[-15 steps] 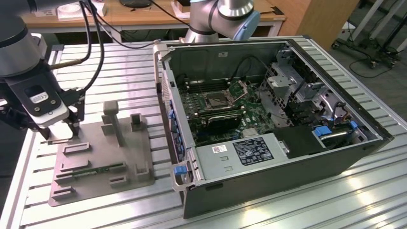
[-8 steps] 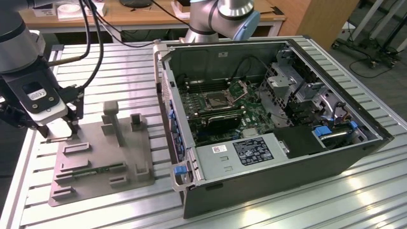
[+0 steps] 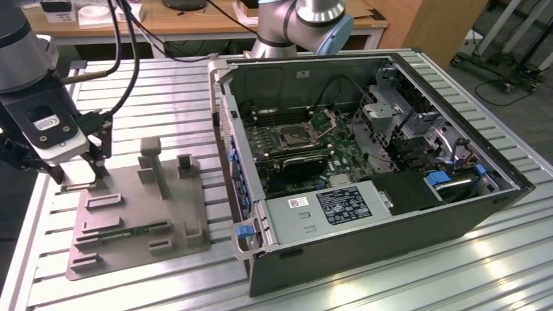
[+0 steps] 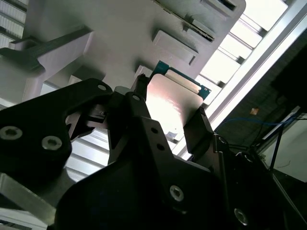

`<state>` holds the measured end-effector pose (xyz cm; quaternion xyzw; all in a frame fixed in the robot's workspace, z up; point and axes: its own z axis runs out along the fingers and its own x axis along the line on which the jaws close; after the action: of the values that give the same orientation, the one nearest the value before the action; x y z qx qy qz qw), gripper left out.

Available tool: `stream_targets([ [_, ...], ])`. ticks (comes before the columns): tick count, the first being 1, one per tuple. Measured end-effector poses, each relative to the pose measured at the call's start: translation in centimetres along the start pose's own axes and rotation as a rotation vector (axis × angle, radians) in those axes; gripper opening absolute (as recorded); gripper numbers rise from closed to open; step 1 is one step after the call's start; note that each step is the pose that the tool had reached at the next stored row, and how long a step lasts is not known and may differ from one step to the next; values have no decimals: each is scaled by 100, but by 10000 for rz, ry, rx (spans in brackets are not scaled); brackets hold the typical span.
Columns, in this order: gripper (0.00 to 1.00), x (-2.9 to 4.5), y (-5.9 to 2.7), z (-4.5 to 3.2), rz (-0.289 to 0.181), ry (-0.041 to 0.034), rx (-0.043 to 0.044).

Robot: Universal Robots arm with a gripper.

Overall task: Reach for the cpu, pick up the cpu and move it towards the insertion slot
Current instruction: 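Pick up the cpu and move it towards the insertion slot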

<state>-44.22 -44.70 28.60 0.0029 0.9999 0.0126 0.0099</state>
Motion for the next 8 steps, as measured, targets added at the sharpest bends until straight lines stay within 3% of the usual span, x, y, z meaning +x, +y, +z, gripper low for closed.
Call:
stream_targets([
  [8,54,-2,2,-83,0,-1,0],
])
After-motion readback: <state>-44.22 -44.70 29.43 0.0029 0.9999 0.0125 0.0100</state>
